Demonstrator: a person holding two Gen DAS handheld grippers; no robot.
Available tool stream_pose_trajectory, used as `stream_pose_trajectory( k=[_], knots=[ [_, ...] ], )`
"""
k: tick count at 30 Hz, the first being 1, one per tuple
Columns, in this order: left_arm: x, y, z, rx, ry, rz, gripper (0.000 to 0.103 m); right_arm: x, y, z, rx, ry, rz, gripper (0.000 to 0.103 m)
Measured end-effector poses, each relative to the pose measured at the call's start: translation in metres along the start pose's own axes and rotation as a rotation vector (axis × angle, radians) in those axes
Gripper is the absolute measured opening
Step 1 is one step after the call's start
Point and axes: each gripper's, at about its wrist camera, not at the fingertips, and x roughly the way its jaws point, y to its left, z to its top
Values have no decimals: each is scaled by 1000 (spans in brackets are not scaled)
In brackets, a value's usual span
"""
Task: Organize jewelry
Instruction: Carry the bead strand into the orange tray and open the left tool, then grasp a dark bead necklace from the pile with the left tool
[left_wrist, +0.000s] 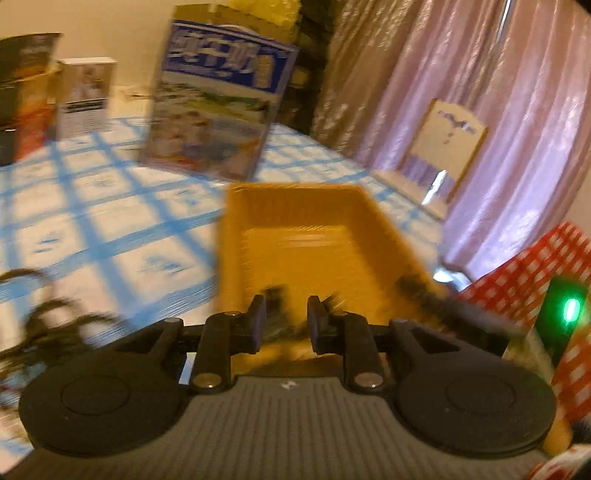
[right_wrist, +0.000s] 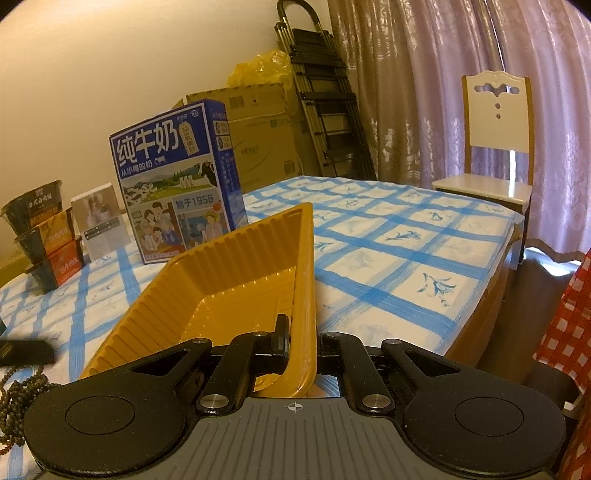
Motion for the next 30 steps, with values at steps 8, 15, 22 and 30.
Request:
stream_pose_trajectory(
  k=[8,15,22,30],
  knots=[
    [-40,56,-45,-16,103,240,21,0,0,0,-7,1,-2,7],
    [-42,72,-50,79,88,335,21,0,1,-2,-16,8,-12,7],
    [-15,76,-47,195,105,372,21,0,1,-2,-18,9,-11,7],
    [7,84,-48,275,162,362,21,0,1,-2,-17,8,-12,7]
  ],
)
